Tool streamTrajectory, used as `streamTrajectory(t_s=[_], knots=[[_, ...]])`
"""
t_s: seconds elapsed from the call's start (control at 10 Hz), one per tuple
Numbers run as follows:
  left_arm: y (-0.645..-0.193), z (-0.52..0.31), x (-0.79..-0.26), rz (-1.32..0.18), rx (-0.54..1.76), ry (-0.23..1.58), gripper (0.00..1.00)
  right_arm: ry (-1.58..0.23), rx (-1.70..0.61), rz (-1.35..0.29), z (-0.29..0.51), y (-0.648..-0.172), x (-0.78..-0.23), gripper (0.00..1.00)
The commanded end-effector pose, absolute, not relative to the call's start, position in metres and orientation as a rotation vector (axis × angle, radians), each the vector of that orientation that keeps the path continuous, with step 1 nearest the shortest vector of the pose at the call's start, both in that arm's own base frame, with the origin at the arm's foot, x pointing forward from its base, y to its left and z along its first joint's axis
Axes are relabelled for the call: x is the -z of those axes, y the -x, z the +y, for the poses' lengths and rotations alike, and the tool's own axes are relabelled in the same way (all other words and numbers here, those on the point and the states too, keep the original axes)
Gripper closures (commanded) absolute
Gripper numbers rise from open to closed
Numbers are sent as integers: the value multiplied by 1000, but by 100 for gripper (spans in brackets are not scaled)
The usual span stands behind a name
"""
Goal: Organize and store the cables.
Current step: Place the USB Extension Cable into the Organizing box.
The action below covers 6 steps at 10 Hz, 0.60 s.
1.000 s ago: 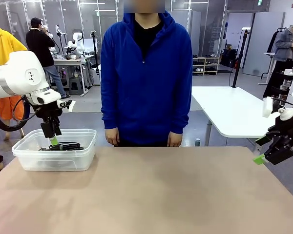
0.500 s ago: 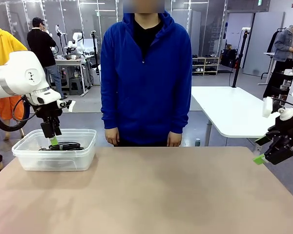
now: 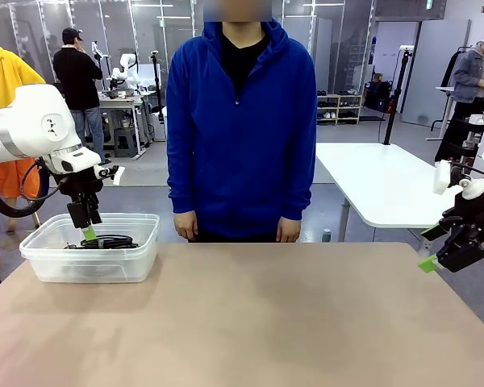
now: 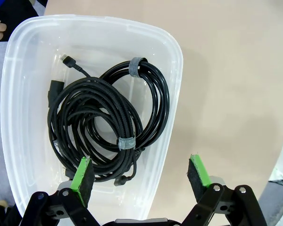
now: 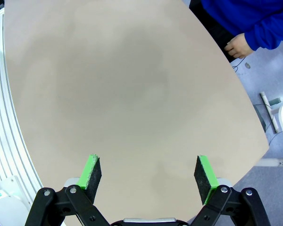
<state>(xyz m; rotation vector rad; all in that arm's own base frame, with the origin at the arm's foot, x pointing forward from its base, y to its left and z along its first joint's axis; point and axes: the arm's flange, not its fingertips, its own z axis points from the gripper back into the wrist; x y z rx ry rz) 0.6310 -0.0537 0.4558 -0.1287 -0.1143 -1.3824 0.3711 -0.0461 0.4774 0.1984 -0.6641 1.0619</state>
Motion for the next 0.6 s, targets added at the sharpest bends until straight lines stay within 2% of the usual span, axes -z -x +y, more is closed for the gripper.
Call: streamTrajectory(t_s=[0.0, 0.5], knots=[[-632, -53, -457, -120, 1381, 125, 0, -208, -1045, -661, -44, -372, -477, 0], [-632, -53, -457, -120, 1381, 125, 0, -208, -1045, -661, -44, -372, -477, 0]])
